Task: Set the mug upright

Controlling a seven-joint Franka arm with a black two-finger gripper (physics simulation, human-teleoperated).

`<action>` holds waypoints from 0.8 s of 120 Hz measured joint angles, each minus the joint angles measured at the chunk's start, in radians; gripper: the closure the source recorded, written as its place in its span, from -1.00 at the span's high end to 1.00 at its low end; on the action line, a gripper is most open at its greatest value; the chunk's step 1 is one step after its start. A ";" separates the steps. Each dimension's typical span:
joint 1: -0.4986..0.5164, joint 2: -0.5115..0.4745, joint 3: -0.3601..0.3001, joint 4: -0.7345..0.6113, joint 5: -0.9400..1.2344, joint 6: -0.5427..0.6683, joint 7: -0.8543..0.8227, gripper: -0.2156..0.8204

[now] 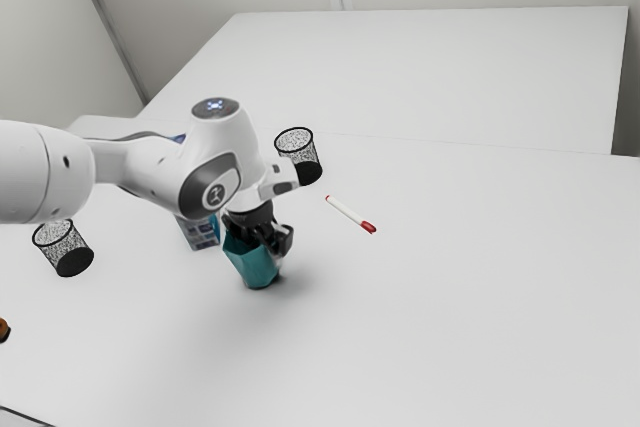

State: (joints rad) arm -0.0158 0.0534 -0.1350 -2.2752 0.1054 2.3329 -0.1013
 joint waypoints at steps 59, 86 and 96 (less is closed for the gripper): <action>-0.034 -0.139 -0.008 0.099 -0.037 -0.145 -0.011 0.48; -0.031 -0.116 -0.017 0.287 -0.067 -0.352 -0.016 0.53; -0.023 -0.096 -0.026 0.353 -0.081 -0.416 -0.018 0.54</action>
State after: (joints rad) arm -0.0384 -0.0426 -0.1612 -1.9225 0.0244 1.9164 -0.1190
